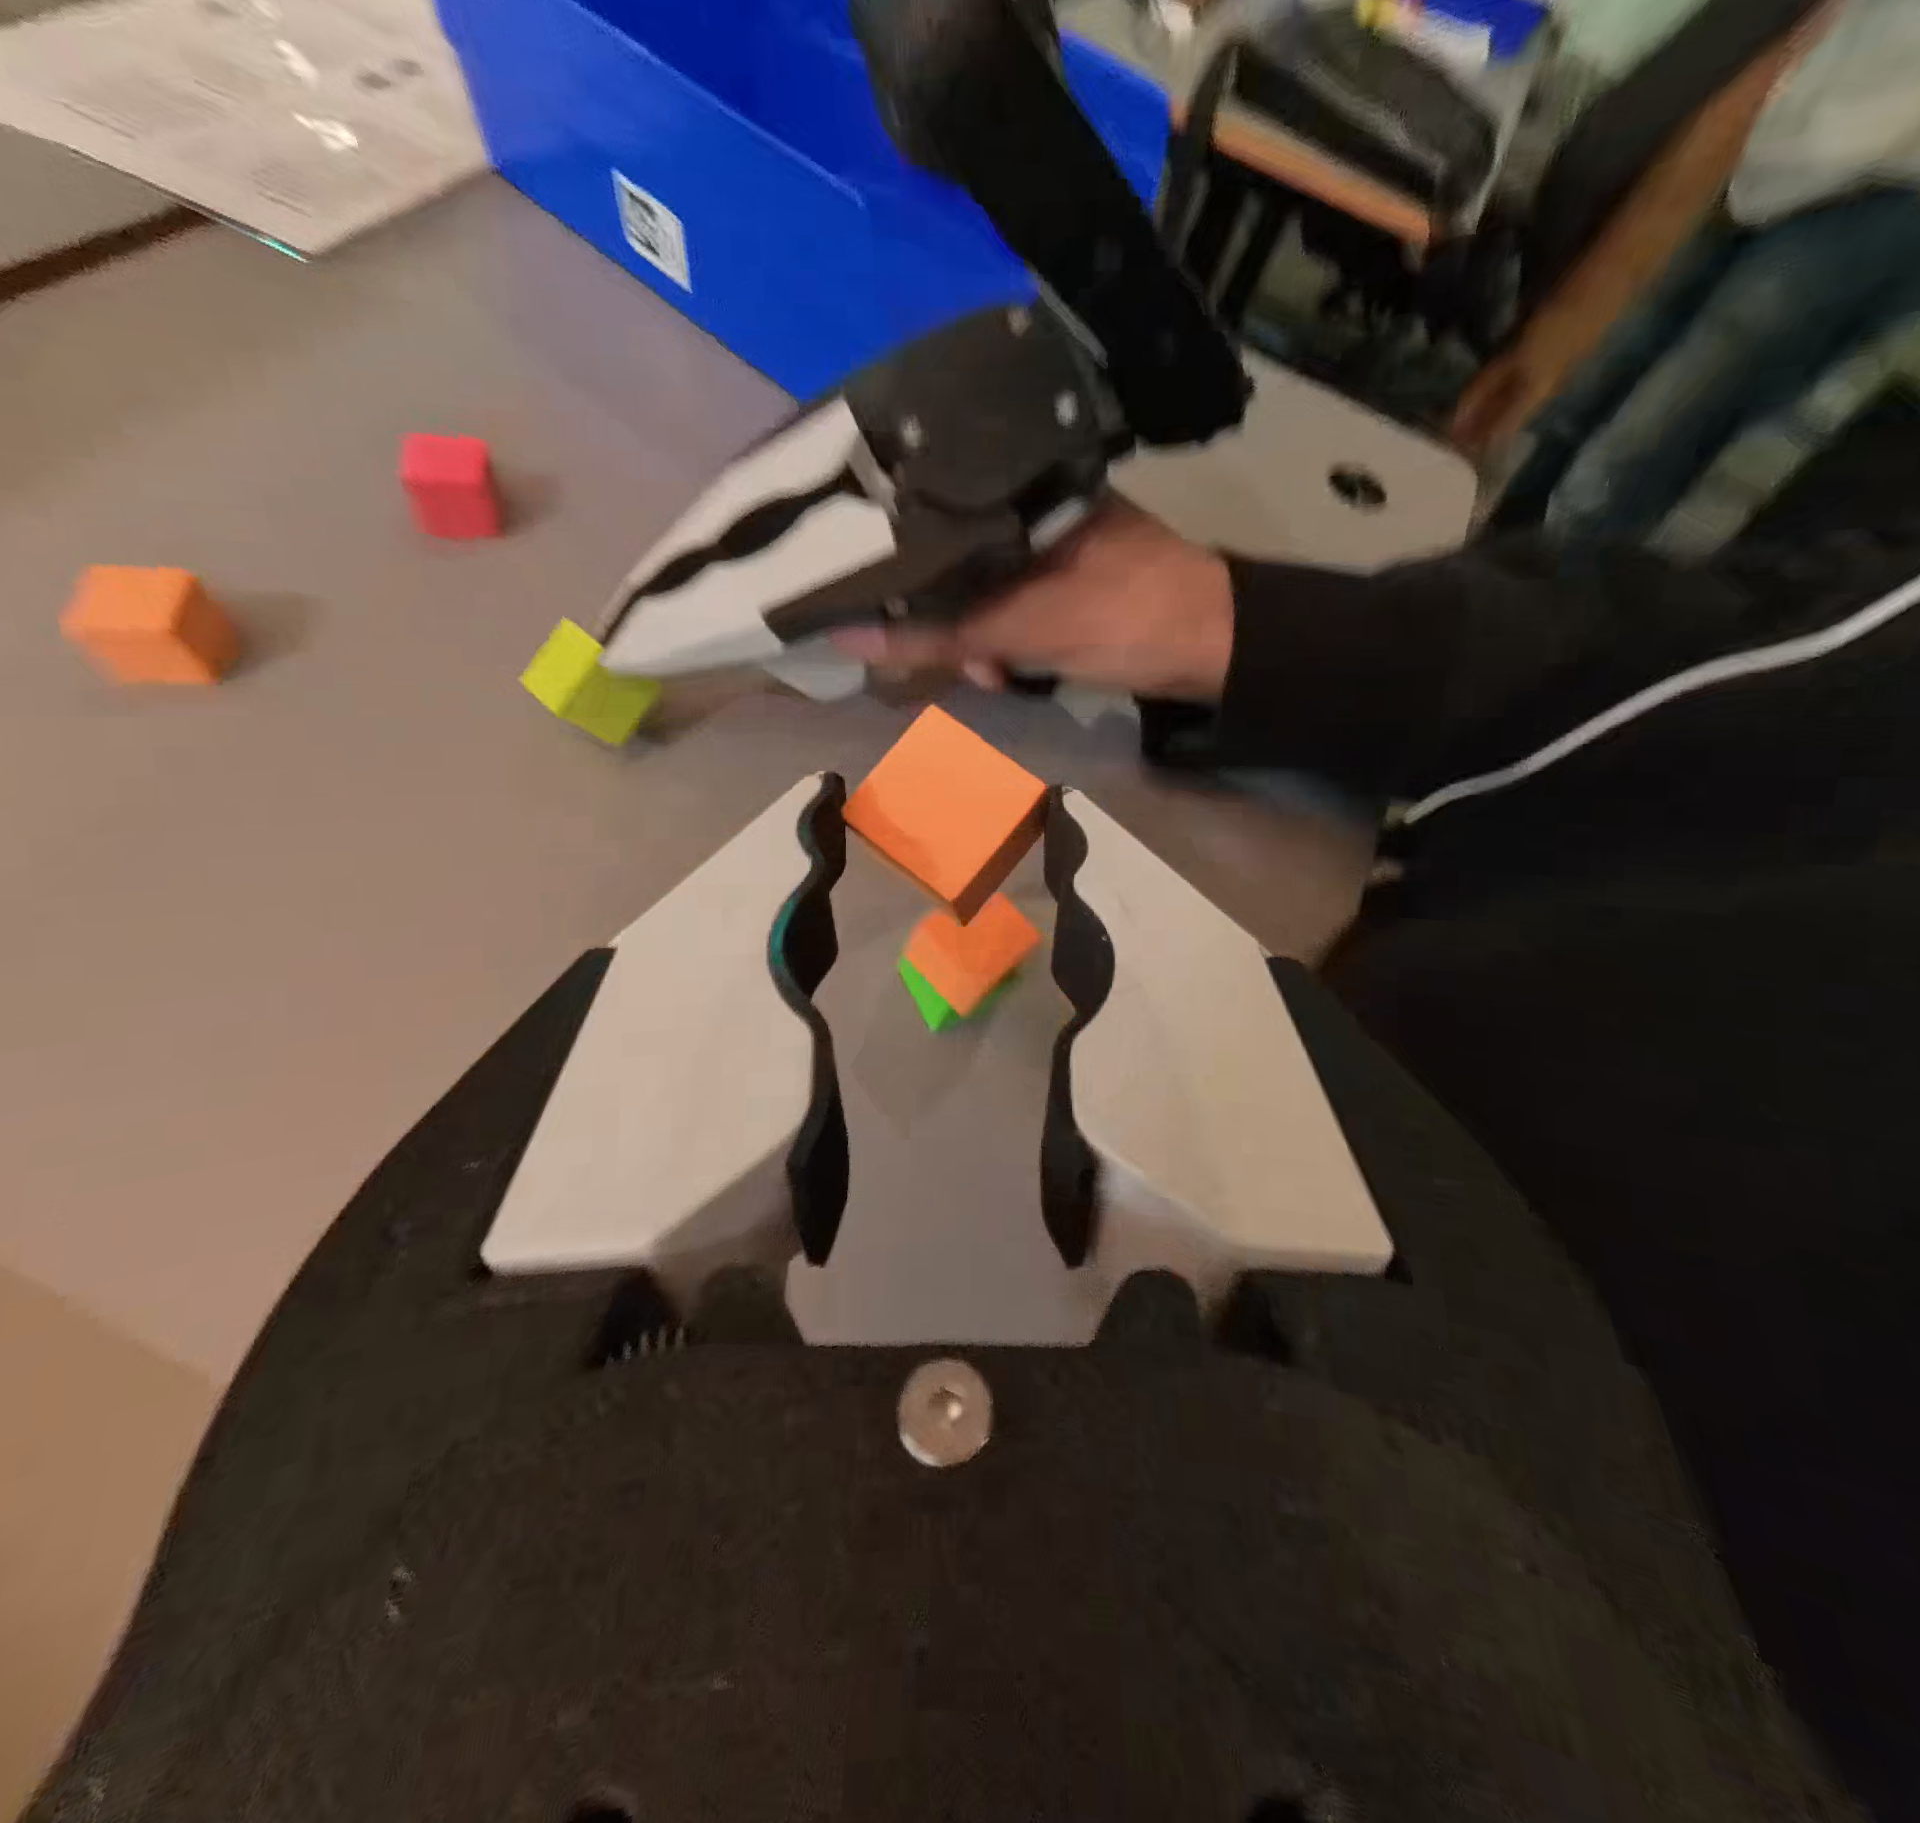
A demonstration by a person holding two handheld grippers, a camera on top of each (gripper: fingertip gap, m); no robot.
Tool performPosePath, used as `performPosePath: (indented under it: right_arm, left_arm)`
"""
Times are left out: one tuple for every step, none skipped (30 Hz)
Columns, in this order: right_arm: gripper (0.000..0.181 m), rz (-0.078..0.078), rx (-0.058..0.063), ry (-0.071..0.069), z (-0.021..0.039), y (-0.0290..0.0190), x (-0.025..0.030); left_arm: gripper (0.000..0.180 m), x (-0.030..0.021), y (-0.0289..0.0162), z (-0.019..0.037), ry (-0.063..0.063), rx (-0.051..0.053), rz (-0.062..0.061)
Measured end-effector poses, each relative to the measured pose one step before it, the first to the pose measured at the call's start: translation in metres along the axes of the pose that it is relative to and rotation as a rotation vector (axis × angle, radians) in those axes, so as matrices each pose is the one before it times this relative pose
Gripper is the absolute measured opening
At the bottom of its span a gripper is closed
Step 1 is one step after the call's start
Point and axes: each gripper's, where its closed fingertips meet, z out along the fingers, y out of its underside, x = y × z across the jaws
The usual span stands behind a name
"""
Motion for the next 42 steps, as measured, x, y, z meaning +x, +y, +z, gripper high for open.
performPosePath:
  right_arm:
    - [0.001,0.0045,0.0192,-0.0002,-0.00586,-0.00323,0.00015]
    - [0.001,0.005,0.0151,0.0022,-0.00559,-0.00263,0.00045]
    - [0.001,0.0047,0.0097,0.0039,-0.00477,-0.0017,0.00091]
    - [0.001,0.0031,0.0026,0.0042,-0.00378,-0.00029,0.00119]
    - [0.001,0.0012,-0.0026,0.0047,-0.00275,0.00094,0.0015]
    - [0.001,0.0005,-0.003,0.0059,-0.0021,0.00146,0.00164]
    - [0.001,0.0017,-0.0032,0.0056,-0.00151,0.00197,0.00154]
    - [0.001,0.0048,-0.005,0.002,-0.00126,0.00248,0.00082]
    - [0.001,0.0078,-0.0065,-0.0023,-0.00096,0.00282,-0.00007]
    - [0.004,0.0083,-0.0079,-0.0052,-0.0008,0.00313,-0.0009]
    - [0.01,0.0066,-0.0109,-0.0061,-0.00052,0.00365,-0.0012]
    - [0.019,0.004,-0.0136,-0.0029,-0.00035,0.00388,-0.00099]
    - [0.03,-0.0001,-0.0124,0.0034,-0.00049,0.00354,-0.00013]
    - [0.039,-0.004,-0.0085,0.0108,-0.00069,0.00294,0.00109]
    - [0.044,-0.006,-0.0032,0.0146,-0.00105,0.00192,0.00196]
    - [0.048,-0.0046,0.0017,0.0115,-0.00088,0.00084,0.0019]
    - [0.049,0.0008,0.0026,0.0027,-0.00016,0.00027,0.00111]
    - [0.051,0.0086,0.0002,-0.0102,0.00098,0.00009,-0.00047]
    - [0.056,0.016,-0.0042,-0.0213,0.00222,-0.00012,-0.002]
    - [0.06,0.0188,-0.0094,-0.0287,0.00345,0.00023,-0.0033]
    - [0.062,0.0156,-0.0127,-0.0314,0.00435,0.00044,-0.00409]
    - [0.062,0.009,-0.0116,-0.026,0.00496,0.00028,-0.0038]
    - [0.061,0.0019,-0.0087,-0.019,0.00542,0.00013,-0.00325]
    - [0.056,-0.0059,-0.0083,-0.014,0.0053,0.00037,-0.00295]
    - [0.043,-0.0108,-0.0078,-0.0047,0.00423,0.00038,-0.00171]
    - [0.023,-0.0073,-0.0022,0.0052,0.00172,-0.001,-0.00031]
    - [0.023,-0.0022,0.0127,0.0023,-0.00138,-0.00401,-0.00088]
    - [0.023,-0.0008,0.026,-0.0059,-0.00418,-0.00682,-0.00227]
    - [0.023,-0.0012,0.0285,-0.0105,-0.00637,-0.00784,-0.00292]
    - [0.023,-0.0043,0.0289,-0.022,-0.00798,-0.00874,-0.00507]
    - [0.023,-0.0098,0.0316,-0.0382,-0.00915,-0.00945,-0.00808]
    - [0.023,-0.0117,0.0281,-0.0406,-0.00943,-0.00901,-0.00936]
    - [0.023,-0.0134,0.0215,-0.0333,-0.00922,-0.00749,-0.00893]
    - [0.023,-0.0185,0.0185,-0.0337,-0.0087,-0.00645,-0.00983]
    - [0.023,-0.0217,0.0142,-0.0402,-0.00791,-0.00509,-0.01149]
    - [0.023,-0.0209,0.0051,-0.0414,-0.00646,-0.00304,-0.01229]
    - [0.023,-0.0176,-0.0038,-0.0347,-0.00489,-0.001,-0.01129]
    - [0.023,-0.014,-0.0059,-0.0305,-0.00355,-0.00012,-0.0108]
    - [0.023,-0.011,-0.0034,-0.0333,-0.00244,0.00006,-0.01094]
    - [0.023,-0.0064,-0.0038,-0.0308,-0.00121,0.00059,-0.01007]
    - [0.023,-0.0017,-0.0077,-0.021,0.00003,0.00153,-0.0074]
    - [0.023,-0.0009,-0.011,-0.0143,0.00098,0.00255,-0.00527]
  left_arm:
    - [0.034,0.00539,0.00787,0.00602,0.0012,-0.0452,0.0388]
    - [0.034,0.00251,0.00683,0.00592,-0.0088,-0.035,0.0276]
    - [0.034,0.0025,0.00504,0.00567,0.0001,-0.022,0.0107]
    - [0.034,0.00363,0.00384,0.00496,0.0153,-0.015,-0.0033]
    - [0.034,0.00224,0.00337,0.00436,0.0108,-0.0128,-0.0078]
    - [0.034,-0.001,0.00318,0.00354,-0.0082,-0.0115,-0.0011]
    - [0.034,-0.00215,0.00361,0.00304,-0.0159,-0.0132,0.0074]
    - [0.034,-0.00102,0.0038,0.00253,-0.0074,-0.0161,0.0076]
    - [0.034,-0.00007,0.00304,0.00208,-0.0002,-0.0129,0.0029]
    - [0.034,0.00048,0.00212,0.00177,0.0033,-0.0071,-0.0003]
    - [0.034,0.00081,0.00148,0.00142,0.0049,-0.0039,-0.0021]
    - [0.034,-0.00031,0.00142,0.00108,-0.003,-0.0061,-0.002]
    - [0.035,-0.00125,0.00131,0.00075,-0.0107,-0.0071,0.003]
    - [0.036,-0.00097,0.00076,0.00001,-0.009,-0.0052,0.0064]
    - [0.039,-0.00032,0.00002,-0.00036,-0.0037,-0.0007,0.003]
    - [0.042,-0.00053,-0.00058,-0.00075,-0.0031,0.0034,-0.0033]
    - [0.044,-0.00053,-0.00091,-0.00121,-0.0013,0.0067,-0.0069]
    - [0.045,-0.00006,-0.00114,-0.00155,0.0042,0.009,-0.0078]
    - [0.046,-0.0004,-0.00097,-0.00172,0.004,0.009,-0.0094]
    - [0.047,-0.00122,-0.00065,-0.00196,0.0009,0.008,-0.0103]
    - [0.047,-0.0015,-0.00069,-0.00208,-0.0004,0.0089,-0.0092]
    - [0.047,-0.00186,-0.00052,-0.00229,-0.0023,0.0084,-0.0086]
    - [0.048,-0.00237,-0.00036,-0.00232,-0.0049,0.0076,-0.0081]
    - [0.048,-0.00267,-0.00015,-0.00238,-0.0067,0.0068,-0.0075]
    - [0.048,-0.00245,0.00003,-0.00239,-0.0053,0.0062,-0.0065]
    - [0.049,-0.00241,0.00024,-0.00265,-0.0041,0.0054,-0.0069]
    - [0.049,-0.00211,0.00025,-0.00261,-0.0018,0.0062,-0.0068]
    - [0.05,-0.00141,0.00062,-0.00249,0.0022,0.0063,-0.0077]
    - [0.05,-0.0013,0.00101,-0.00211,0.0022,0.0038,-0.0103]
    - [0.05,-0.00056,0.00108,-0.00192,0.005,0.0049,-0.0083]
    - [0.05,0.00035,0.00104,-0.00141,0.0091,0.0058,-0.0079]
    - [0.051,0.00117,0.00162,-0.00045,0.0137,0.0017,-0.0135]
    - [0.051,0.002,0.00203,0.00048,0.0178,-0.0024,-0.0162]
    - [0.051,0.0026,0.00213,0.00112,0.0179,-0.0028,-0.0106]
    - [0.051,0.00166,0.00178,0.00127,0.0082,-0.0023,-0.0038]
    - [0.05,0.00006,0.0016,0.00142,-0.0028,-0.0034,0.0005]
    - [0.05,-0.00008,0.00164,0.00151,-0.002,-0.0065,0.0024]
    - [0.05,0.00023,0.0014,0.00122,0.0017,-0.0081,0.0021]
    - [0.05,0.00006,0.00088,0.00075,0.001,-0.0059,0.0021]
    - [0.051,-0.00031,0.00013,0.00019,0.0,-0.0022,0.0025]
    - [0.051,-0.00042,-0.00037,-0.00035,0.0009,-0.0001,0.0023]
    - [0.05,-0.00097,-0.00059,-0.001,-0.0003,0.0016,-0.0002]
